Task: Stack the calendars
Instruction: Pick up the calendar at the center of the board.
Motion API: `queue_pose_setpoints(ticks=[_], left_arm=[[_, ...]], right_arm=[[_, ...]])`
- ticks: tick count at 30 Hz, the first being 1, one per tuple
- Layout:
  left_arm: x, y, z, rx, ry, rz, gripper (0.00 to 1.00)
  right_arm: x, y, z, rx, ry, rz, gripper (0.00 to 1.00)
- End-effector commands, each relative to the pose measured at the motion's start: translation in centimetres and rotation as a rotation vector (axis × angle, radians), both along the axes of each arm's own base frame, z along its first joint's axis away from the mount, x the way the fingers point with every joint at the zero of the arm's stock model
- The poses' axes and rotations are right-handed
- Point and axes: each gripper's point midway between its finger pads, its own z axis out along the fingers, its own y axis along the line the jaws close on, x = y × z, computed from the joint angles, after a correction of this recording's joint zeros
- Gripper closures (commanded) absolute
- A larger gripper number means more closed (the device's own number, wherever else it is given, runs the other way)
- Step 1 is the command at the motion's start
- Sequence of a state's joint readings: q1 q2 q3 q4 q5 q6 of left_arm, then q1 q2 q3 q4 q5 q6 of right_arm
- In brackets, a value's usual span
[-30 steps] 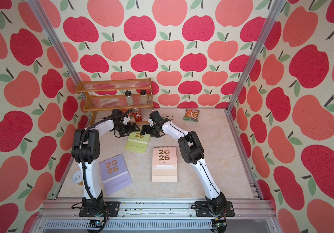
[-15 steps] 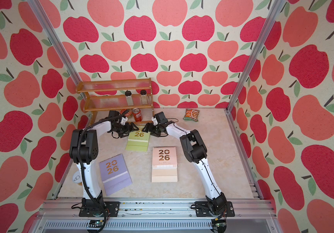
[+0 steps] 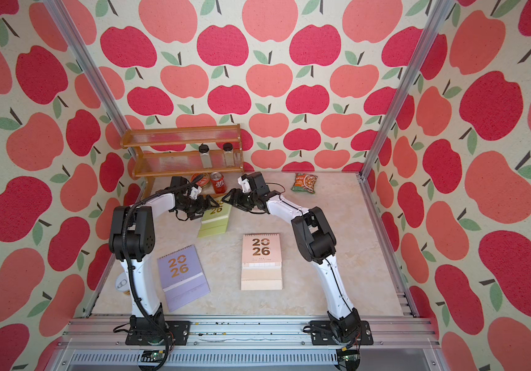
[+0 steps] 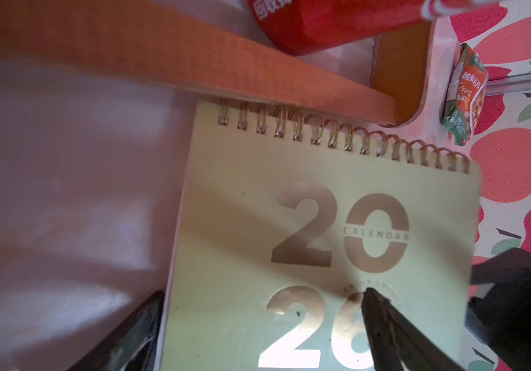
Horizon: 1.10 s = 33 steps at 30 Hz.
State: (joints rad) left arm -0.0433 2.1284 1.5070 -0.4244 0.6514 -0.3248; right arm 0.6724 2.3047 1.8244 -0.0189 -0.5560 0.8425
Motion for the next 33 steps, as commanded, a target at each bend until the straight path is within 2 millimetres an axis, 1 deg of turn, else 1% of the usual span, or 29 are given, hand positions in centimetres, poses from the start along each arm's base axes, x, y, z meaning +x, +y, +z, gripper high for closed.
queue_pose_setpoints(ticks=[1,5,10,13,18,19,21,24,27,29,31,33], left_arm=[[-2.4,-2.9,-0.1,-0.099,0.079,-0.058,0.08],[-2.5,-3.3,0.4,-0.106,0.067,-0.069,0.08],[-2.6,-3.9,0.8,-0.12,0.056,-0.084,0.08],[-2.7,-4.2,0.9,-0.128,0.053,-0.09,0.09],[-2.7,-4.6,1.2,-0.159,0.041,-0.1,0.09],[-2.8,-4.7,1.2,-0.16,0.041,-0.1,0.09],[-2.7,-4.7,1.3,-0.159,0.038,-0.102,0.09],[-2.7,-4.4,1.4,-0.157,0.035,-0.097,0.09],[-2.5,-4.0,1.6,-0.145,0.026,-0.086,0.09],[-2.2,-3.4,2.0,-0.129,0.007,-0.073,0.09],[-2.0,-2.9,2.8,-0.12,-0.02,-0.063,0.09],[-1.6,-2.3,3.9,-0.116,-0.06,-0.05,0.08]], right_arm=[[-3.7,2.7,1.3,0.048,0.009,0.122,0.31],[-3.9,2.6,0.0,0.017,0.035,0.113,0.36],[-3.9,2.5,-0.9,-0.01,0.056,0.106,0.43],[-4.0,2.7,-1.1,-0.016,0.065,0.115,0.46],[-4.1,3.2,-1.3,-0.024,0.069,0.124,0.46],[-4.2,3.3,-1.4,-0.026,0.073,0.126,0.48],[-4.2,3.3,-1.5,-0.03,0.072,0.125,0.55],[-4.1,3.1,-1.5,-0.038,0.062,0.121,0.73],[-4.1,2.8,-0.6,-0.039,0.034,0.121,0.89],[-4.0,2.1,0.3,-0.038,0.008,0.116,1.0],[-3.9,1.3,1.4,-0.037,-0.022,0.107,1.0],[-3.8,0.3,3.2,-0.023,-0.056,0.099,1.0]])
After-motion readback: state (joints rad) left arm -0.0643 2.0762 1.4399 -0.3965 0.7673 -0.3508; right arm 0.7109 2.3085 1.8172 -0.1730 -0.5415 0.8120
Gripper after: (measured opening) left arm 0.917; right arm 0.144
